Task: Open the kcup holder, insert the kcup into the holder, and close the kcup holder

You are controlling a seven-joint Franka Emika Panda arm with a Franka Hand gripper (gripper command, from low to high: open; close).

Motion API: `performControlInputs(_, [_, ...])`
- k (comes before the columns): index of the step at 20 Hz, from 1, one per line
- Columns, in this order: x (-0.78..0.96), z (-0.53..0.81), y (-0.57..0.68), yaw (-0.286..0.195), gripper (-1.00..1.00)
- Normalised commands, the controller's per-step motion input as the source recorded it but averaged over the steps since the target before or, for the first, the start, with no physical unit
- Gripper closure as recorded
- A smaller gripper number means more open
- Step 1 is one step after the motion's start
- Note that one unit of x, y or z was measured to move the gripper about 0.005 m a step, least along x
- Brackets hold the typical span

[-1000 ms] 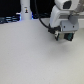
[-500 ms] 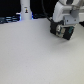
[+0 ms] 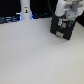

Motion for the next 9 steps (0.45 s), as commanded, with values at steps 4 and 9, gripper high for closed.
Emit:
performControlInputs(4, [0.2, 0.75, 0.09, 0.015, -1.0])
performControlInputs(9, [0.15, 0.49, 0.03, -0.002, -1.0])
